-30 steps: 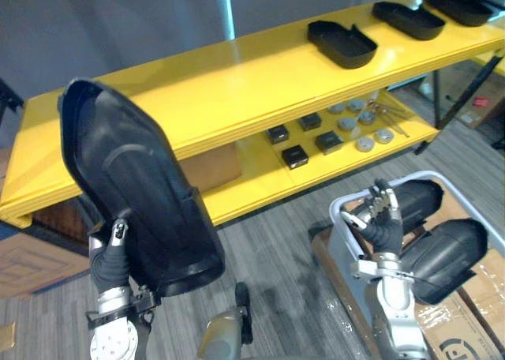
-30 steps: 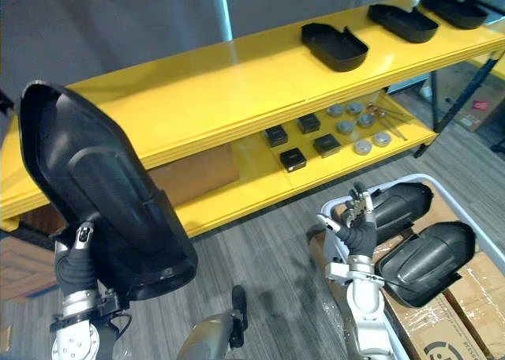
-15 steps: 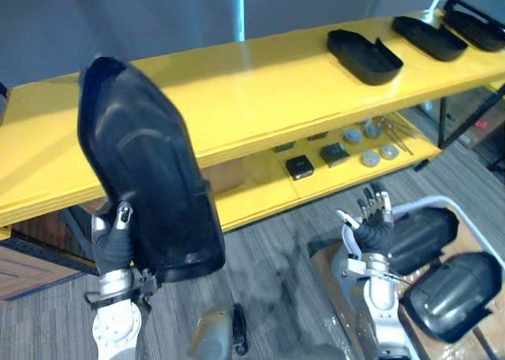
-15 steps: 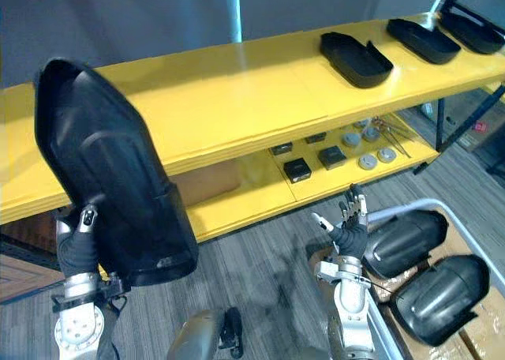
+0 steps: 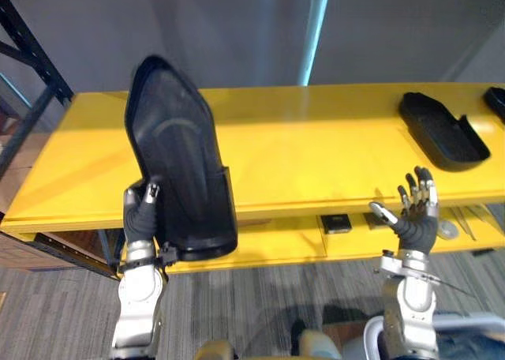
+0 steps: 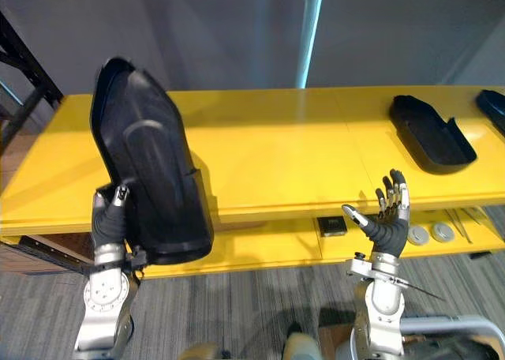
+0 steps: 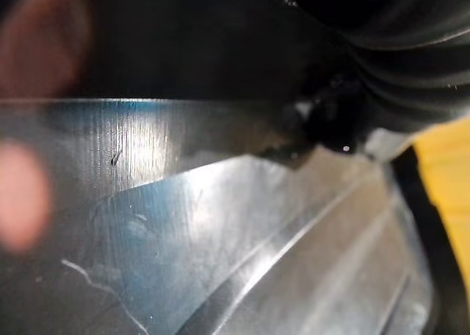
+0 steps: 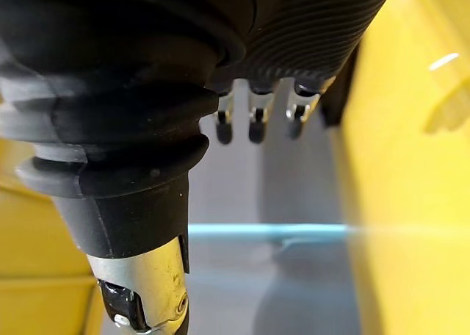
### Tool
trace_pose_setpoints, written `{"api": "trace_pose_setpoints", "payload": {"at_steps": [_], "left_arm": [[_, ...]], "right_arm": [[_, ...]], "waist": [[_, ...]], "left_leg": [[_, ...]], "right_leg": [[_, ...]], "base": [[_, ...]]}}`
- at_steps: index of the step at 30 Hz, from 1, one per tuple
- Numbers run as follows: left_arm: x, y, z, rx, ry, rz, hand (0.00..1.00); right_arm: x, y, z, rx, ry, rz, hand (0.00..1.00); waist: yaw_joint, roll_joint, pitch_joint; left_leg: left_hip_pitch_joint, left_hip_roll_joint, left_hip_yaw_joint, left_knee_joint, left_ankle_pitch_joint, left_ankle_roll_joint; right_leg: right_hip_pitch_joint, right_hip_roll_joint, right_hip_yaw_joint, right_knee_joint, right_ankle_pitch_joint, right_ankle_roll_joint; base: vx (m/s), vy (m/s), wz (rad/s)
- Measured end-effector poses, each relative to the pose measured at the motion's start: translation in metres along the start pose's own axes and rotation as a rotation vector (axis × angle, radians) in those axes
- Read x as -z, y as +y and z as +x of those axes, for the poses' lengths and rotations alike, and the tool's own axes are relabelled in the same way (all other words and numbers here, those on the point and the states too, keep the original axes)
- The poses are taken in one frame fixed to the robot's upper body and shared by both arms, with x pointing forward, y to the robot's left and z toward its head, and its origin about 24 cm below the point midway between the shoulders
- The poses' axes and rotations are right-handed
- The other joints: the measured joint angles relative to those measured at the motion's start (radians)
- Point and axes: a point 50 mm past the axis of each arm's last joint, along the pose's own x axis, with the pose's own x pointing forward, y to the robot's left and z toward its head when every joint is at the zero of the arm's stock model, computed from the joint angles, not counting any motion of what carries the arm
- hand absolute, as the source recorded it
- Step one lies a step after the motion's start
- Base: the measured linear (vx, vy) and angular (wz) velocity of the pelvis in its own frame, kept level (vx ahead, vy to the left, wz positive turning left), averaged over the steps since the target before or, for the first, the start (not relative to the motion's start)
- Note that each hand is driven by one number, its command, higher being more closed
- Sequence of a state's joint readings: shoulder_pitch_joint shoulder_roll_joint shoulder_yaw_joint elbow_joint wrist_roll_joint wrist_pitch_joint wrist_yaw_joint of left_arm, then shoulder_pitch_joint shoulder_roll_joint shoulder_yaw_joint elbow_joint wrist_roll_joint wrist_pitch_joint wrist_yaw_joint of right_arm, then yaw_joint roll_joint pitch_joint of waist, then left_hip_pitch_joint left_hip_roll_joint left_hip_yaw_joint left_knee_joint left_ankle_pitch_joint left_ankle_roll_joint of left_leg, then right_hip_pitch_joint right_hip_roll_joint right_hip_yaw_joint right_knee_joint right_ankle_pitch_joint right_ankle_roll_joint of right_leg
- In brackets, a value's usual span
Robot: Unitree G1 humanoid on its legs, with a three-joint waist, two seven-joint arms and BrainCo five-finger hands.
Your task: Walk over and take plastic housings, then place them on the shelf
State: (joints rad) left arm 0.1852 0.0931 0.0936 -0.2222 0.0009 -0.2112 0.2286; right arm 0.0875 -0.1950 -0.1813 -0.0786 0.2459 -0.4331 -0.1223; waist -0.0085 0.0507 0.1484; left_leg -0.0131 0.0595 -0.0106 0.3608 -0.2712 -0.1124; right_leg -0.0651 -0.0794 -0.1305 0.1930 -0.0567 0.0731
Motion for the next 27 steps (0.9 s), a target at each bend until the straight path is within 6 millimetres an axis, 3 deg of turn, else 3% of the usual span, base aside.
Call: {"api": "trace_pose_setpoints", "payload": {"at_steps": [2,3,5,6,7,11,14,18,21,23,27], "left_arm": [[0.0,-0.002,0.0,0.019,0.004,-0.016,1.0],[0.0,-0.004,0.0,0.037,0.004,-0.041,1.0],[-0.004,-0.011,0.002,0.085,-0.014,-0.06,1.0],[-0.009,-0.018,0.003,0.117,-0.038,-0.077,1.0],[-0.011,-0.019,0.004,0.128,-0.053,-0.08,1.0],[-0.022,-0.019,0.016,0.201,-0.124,-0.027,1.0],[-0.03,-0.023,0.029,0.27,-0.147,0.022,1.0],[-0.03,-0.05,0.054,0.365,-0.114,-0.015,1.0],[-0.009,-0.068,0.067,0.408,0.025,-0.048,1.0],[0.005,-0.076,0.076,0.408,0.1,-0.043,1.0],[0.016,-0.091,0.107,0.336,0.215,-0.02,1.0]], "right_arm": [[-0.002,-0.006,0.001,0.019,-0.005,-0.019,0.0],[-0.002,-0.009,0.0,0.033,-0.002,-0.021,0.0],[-0.002,-0.016,-0.002,0.069,-0.005,-0.016,0.0],[-0.003,-0.02,-0.003,0.08,-0.006,-0.027,0.0],[-0.002,-0.02,-0.004,0.087,-0.003,-0.024,0.0],[-0.007,-0.007,-0.013,0.084,-0.018,0.007,0.0],[-0.012,-0.002,-0.017,0.042,-0.027,0.034,0.0],[-0.007,0.007,-0.024,-0.042,0.014,0.046,0.0],[-0.005,0.017,-0.025,-0.126,0.034,0.061,0.0],[-0.004,0.018,-0.026,-0.163,0.053,0.074,0.0],[-0.002,0.017,-0.028,-0.25,0.081,0.077,0.0]], "waist": [[-0.003,0.001,0.004],[-0.003,-0.016,0.016],[-0.012,-0.006,0.01],[-0.01,0.022,0.001],[-0.007,0.022,0.006],[-0.018,-0.023,0.029],[-0.051,-0.04,0.022],[-0.093,-0.04,0.02],[-0.123,-0.037,0.018],[-0.163,-0.036,0.017],[-0.205,-0.034,0.018]], "left_leg": [[-0.021,0.0,0.045,0.114,0.022,0.006],[-0.058,-0.003,0.069,0.209,0.023,0.017],[-0.056,0.015,0.088,0.1,0.007,0.038],[-0.057,0.043,0.087,-0.024,0.076,0.034],[-0.051,0.038,0.089,-0.041,0.07,0.035],[-0.026,-0.013,0.169,-0.094,0.079,0.063],[-0.021,-0.02,0.215,-0.109,0.084,0.071],[-0.018,-0.009,0.259,-0.113,0.084,0.071],[0.021,0.004,0.306,-0.143,0.084,0.071],[0.03,0.01,0.333,-0.146,0.083,0.069],[0.033,0.017,0.362,-0.147,0.083,0.069]], "right_leg": [[0.068,-0.01,-0.01,-0.038,-0.003,-0.005],[0.116,-0.034,-0.017,-0.067,-0.004,-0.006],[0.139,-0.049,-0.034,-0.073,-0.003,-0.005],[0.136,-0.042,-0.034,-0.077,-0.005,0.004],[0.133,-0.047,-0.025,-0.079,-0.008,0.023],[0.097,-0.102,0.031,-0.086,0.006,0.05],[0.079,-0.109,0.069,-0.104,0.022,0.068],[0.064,-0.096,0.113,-0.134,0.051,0.071],[0.06,-0.076,0.162,-0.147,0.064,0.064],[0.049,-0.068,0.189,-0.147,0.067,0.064],[0.028,-0.059,0.225,-0.144,0.077,0.063]], "base": [[0.17,-0.056,0.16],[0.15,0.015,0.13],[0.08,0.065,0.14],[0.05,0.125,0.0],[0.02,0.188,-0.24],[-0.03,0.175,-0.4],[0.02,0.061,-0.39],[0.03,-0.002,-0.36],[0.01,-0.023,-0.52],[0.0,-0.02,-0.35],[-0.03,-0.015,-0.28]]}}
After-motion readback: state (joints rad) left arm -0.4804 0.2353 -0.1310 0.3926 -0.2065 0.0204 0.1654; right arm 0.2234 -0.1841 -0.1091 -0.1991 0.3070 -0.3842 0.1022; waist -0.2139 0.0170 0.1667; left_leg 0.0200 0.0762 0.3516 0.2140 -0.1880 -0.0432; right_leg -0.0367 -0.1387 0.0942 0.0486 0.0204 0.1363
